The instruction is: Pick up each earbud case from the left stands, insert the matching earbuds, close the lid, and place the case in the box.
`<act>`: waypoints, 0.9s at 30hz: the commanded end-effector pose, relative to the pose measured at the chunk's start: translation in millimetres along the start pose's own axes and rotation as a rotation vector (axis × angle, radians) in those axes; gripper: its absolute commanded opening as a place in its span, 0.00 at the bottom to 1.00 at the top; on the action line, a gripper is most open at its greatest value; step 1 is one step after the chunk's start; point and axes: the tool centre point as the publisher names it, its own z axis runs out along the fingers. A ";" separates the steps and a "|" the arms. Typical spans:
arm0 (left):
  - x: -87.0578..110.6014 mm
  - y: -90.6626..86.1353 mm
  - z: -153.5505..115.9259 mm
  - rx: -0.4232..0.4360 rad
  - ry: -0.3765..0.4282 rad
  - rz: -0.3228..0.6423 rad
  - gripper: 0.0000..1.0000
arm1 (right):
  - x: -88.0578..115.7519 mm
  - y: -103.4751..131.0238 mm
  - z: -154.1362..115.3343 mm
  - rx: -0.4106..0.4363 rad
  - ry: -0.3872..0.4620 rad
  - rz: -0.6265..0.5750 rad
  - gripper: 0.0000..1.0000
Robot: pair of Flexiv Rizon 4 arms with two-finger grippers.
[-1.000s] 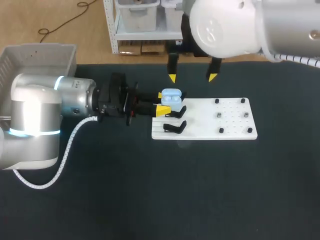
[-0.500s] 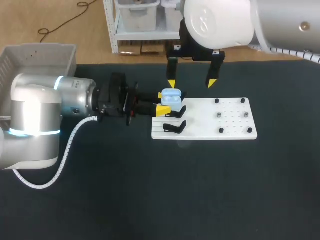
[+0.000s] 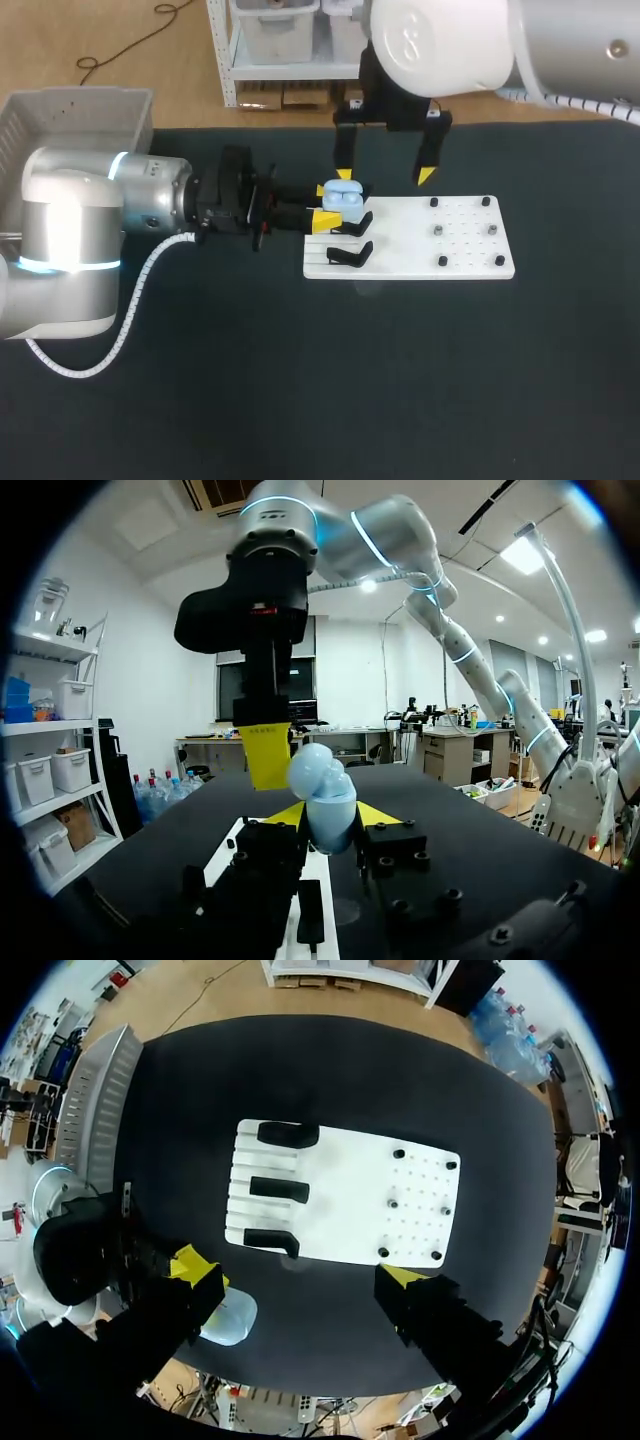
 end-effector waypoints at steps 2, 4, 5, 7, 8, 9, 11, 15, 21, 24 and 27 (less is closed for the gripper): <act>0.3 0.5 -0.4 0.001 0.000 0.000 0.00 | 7.5 -0.9 -0.2 -0.003 -0.005 -0.003 1.00; 0.3 0.5 -0.4 0.001 0.000 0.000 0.00 | 8.4 -1.0 -0.1 -0.010 0.001 -0.006 1.00; 0.3 0.5 -0.4 0.001 0.000 0.000 0.00 | 9.3 -1.1 0.1 -0.010 0.000 -0.005 1.00; 0.3 0.5 -0.4 0.001 0.000 0.000 0.00 | 10.1 -1.3 0.9 -0.021 0.018 -0.012 1.00; 0.3 0.5 -0.4 0.001 0.000 0.000 0.00 | 10.4 -1.3 1.2 -0.016 0.013 -0.011 1.00; 0.3 0.5 -0.4 0.001 0.000 0.000 0.00 | 10.7 -1.3 1.1 -0.003 0.000 -0.005 1.00; 0.3 0.5 -0.4 0.001 0.000 0.000 0.00 | 10.6 -3.3 -0.9 0.006 -0.028 0.007 1.00; 0.3 0.5 -0.4 0.001 0.000 0.000 0.00 | 10.5 -9.8 -12.3 0.004 -0.107 0.020 1.00; 0.3 0.5 -0.4 0.001 0.000 0.000 0.00 | 21.8 -21.0 -36.9 -0.021 -0.214 -0.002 1.00; 0.3 0.5 -0.4 0.001 0.000 0.000 0.00 | 32.1 -26.8 -46.9 -0.042 -0.265 -0.015 1.00; 0.3 0.5 -0.4 0.001 0.000 0.000 0.00 | 41.6 -33.7 -51.9 -0.068 -0.308 -0.017 1.00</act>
